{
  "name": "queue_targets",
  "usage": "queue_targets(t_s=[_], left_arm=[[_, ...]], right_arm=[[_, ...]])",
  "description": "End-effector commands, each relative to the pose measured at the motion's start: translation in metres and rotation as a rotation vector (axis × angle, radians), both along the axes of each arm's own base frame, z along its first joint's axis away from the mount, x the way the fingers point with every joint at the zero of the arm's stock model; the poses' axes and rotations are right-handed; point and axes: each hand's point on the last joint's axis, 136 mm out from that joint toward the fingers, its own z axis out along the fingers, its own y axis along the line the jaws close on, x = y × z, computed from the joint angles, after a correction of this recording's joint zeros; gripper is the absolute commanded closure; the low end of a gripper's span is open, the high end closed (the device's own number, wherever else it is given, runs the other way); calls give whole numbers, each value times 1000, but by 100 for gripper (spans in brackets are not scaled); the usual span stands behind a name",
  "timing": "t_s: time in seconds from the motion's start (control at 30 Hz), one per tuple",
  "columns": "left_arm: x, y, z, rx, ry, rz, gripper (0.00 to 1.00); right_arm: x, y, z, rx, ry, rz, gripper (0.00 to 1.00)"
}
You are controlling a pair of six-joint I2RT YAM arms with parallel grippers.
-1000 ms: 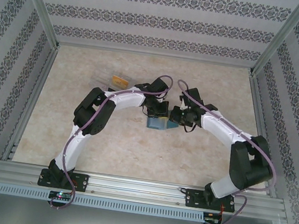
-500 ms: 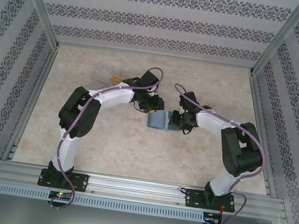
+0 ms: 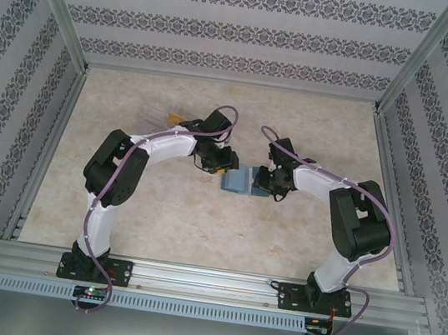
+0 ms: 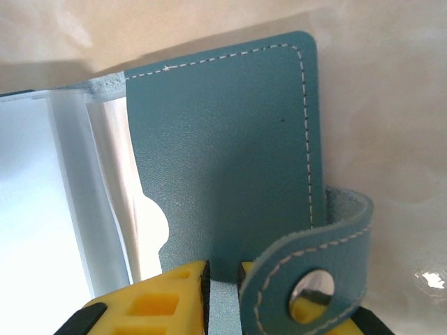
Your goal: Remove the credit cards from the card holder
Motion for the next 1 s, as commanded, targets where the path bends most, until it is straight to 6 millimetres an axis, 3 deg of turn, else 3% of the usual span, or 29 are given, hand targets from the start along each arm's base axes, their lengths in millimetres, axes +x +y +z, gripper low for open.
queue_targets(t_s=[0.0,0.57,0.97], left_arm=[[-1,-5,-5,-8,15,-24,65],[-2,-13,-12,-39,39,-54,73],[-1,-34,5,-169,29,-90,70]], right_arm=[[-5,-6,-15,-24,36,-17,78],[-8,-7,-21,-29,55,-13,79],[-8,-5,-20,-16,54,-10,80]])
